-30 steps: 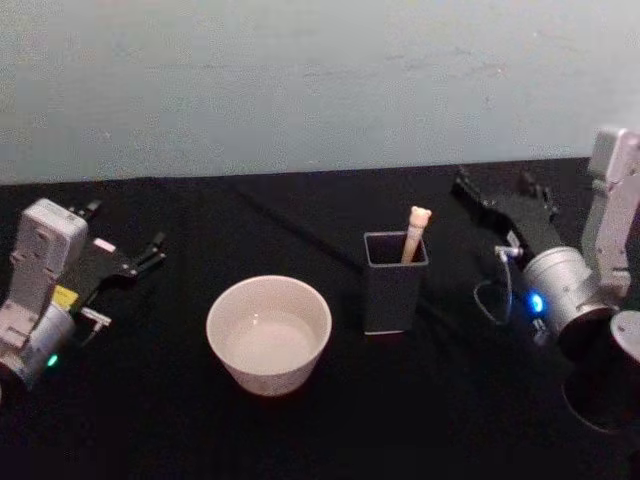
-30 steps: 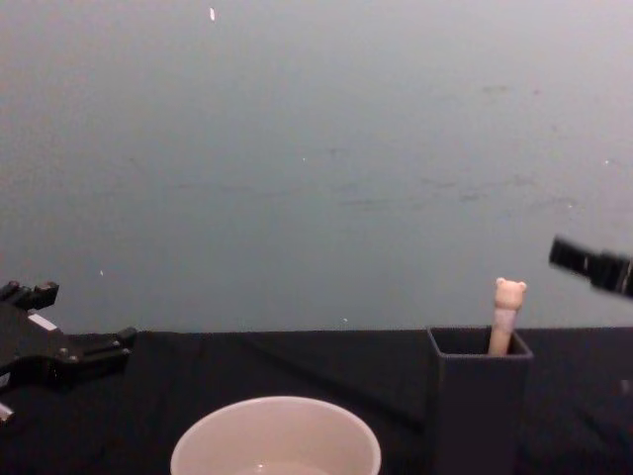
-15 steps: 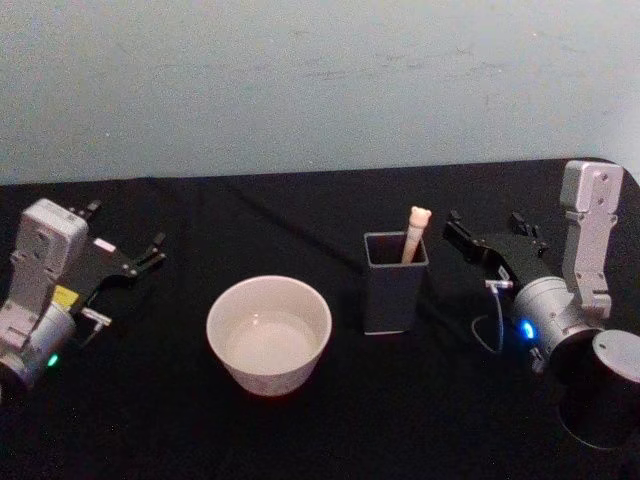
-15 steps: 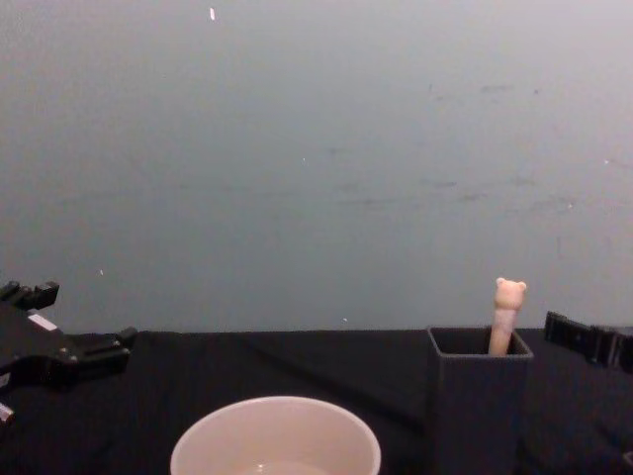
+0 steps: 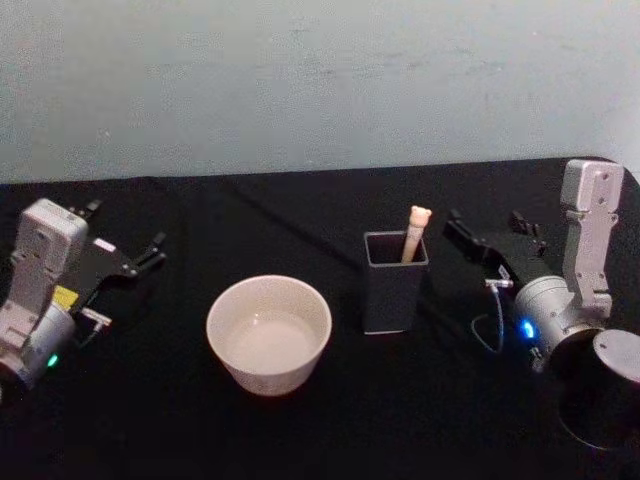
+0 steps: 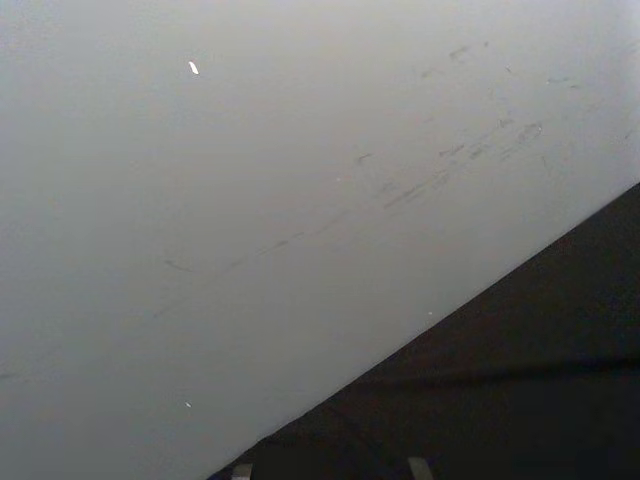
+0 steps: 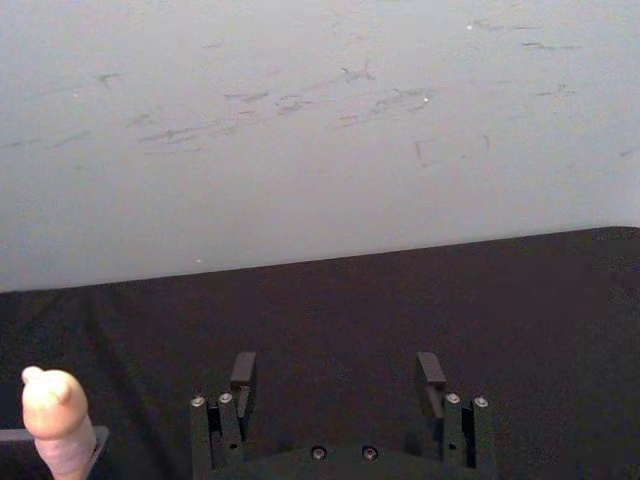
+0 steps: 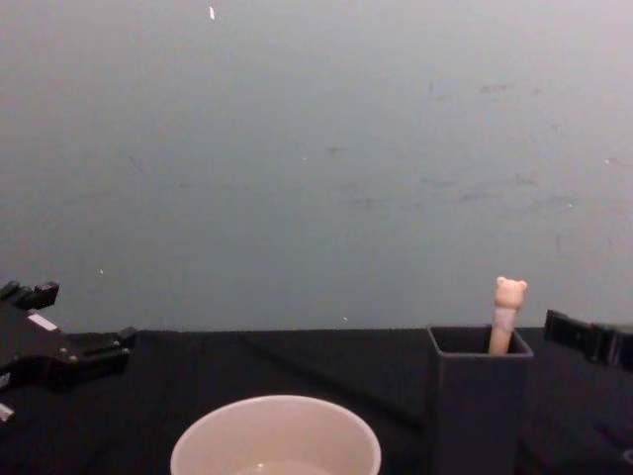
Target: Pick up the stirring spoon with one hand, stir inside the cup, then place it back in its original position.
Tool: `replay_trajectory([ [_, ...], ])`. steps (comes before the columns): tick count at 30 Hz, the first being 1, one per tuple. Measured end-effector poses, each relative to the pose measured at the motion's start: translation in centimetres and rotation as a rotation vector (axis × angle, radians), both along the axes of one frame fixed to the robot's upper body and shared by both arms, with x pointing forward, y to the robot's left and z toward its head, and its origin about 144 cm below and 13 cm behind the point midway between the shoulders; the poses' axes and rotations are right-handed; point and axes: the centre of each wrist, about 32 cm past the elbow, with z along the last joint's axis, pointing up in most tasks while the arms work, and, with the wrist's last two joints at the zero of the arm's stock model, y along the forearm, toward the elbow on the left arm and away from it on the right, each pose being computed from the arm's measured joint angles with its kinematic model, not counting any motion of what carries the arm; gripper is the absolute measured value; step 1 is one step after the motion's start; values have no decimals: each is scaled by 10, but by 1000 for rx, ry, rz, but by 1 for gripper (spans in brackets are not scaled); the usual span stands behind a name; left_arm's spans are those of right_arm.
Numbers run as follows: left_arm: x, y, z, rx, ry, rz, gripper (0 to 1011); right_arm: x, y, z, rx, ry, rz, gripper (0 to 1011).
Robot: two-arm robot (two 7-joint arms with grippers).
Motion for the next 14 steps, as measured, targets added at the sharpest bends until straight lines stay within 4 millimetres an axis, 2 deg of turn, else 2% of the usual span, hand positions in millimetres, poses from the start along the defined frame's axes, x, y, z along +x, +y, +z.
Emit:
replay_trajectory([
  [14, 0, 0, 0, 0, 0, 0, 1001, 0, 0, 0, 1, -1, 0, 1000],
])
